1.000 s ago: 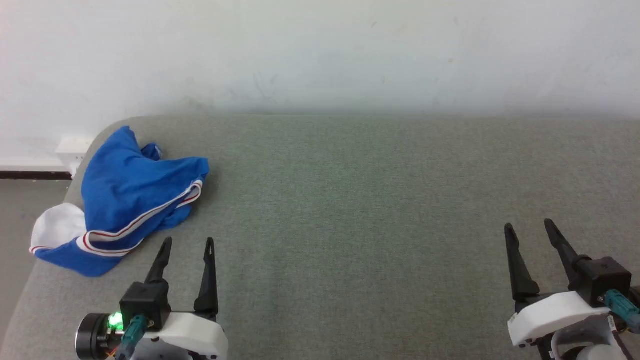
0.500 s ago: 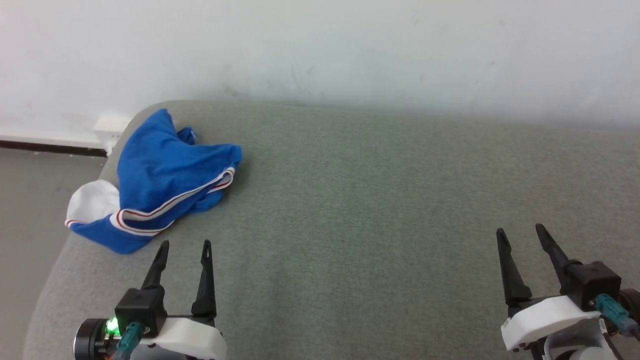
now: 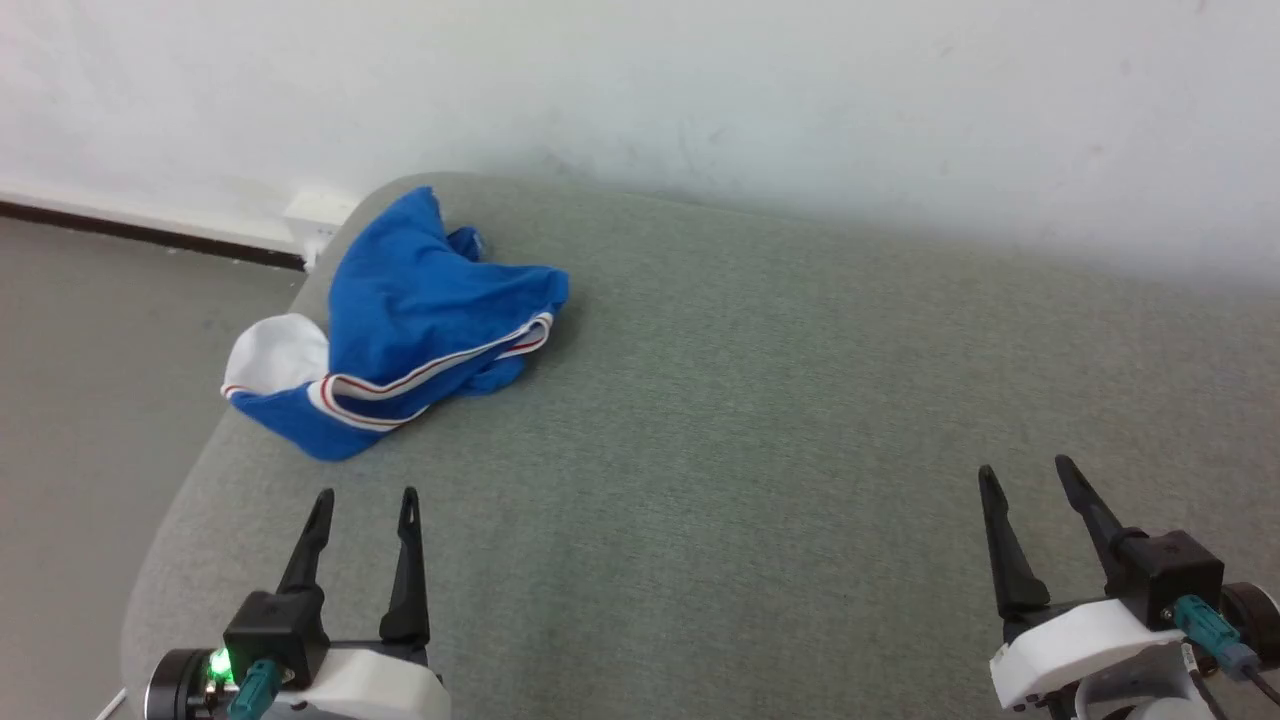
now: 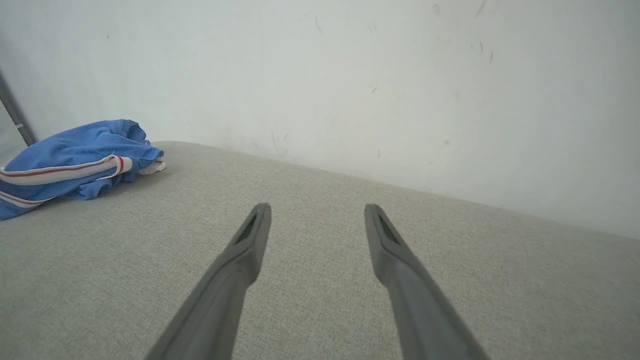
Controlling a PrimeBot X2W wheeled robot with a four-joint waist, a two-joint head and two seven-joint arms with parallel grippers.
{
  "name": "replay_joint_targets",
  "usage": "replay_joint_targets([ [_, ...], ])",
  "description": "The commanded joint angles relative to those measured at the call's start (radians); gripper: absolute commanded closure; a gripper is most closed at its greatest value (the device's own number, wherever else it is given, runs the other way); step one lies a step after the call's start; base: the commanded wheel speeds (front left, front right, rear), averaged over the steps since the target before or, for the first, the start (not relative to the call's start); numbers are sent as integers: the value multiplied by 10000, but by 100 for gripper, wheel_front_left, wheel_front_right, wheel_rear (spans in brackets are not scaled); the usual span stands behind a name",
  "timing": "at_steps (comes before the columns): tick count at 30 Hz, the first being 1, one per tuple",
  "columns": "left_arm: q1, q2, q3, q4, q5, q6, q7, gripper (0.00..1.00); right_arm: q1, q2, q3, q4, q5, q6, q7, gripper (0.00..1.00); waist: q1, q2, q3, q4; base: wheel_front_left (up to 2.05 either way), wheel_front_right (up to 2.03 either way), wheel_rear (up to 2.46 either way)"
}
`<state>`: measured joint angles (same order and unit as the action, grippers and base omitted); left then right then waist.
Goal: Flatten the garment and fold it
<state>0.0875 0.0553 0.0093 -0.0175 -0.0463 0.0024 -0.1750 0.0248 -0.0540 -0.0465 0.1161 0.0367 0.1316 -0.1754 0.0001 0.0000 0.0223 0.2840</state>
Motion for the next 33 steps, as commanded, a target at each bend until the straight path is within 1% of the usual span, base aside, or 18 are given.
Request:
replay_joint_targets([
  [1,188,-34,30,16,-84,64,-106,0,-77,25,32,89,34,-7,-104,0,-1,0,5,323,0,0,0],
  [18,526,-42,108,94,-123,15,-462,0,22,31,242,533,245,-8,-459,0,-1,0,-250,1584,0,0,0],
  [33,819,-49,251,71,-230,11,-776,0,68,36,271,795,263,-9,-772,0,-1,0,-344,2172,0,0,0],
])
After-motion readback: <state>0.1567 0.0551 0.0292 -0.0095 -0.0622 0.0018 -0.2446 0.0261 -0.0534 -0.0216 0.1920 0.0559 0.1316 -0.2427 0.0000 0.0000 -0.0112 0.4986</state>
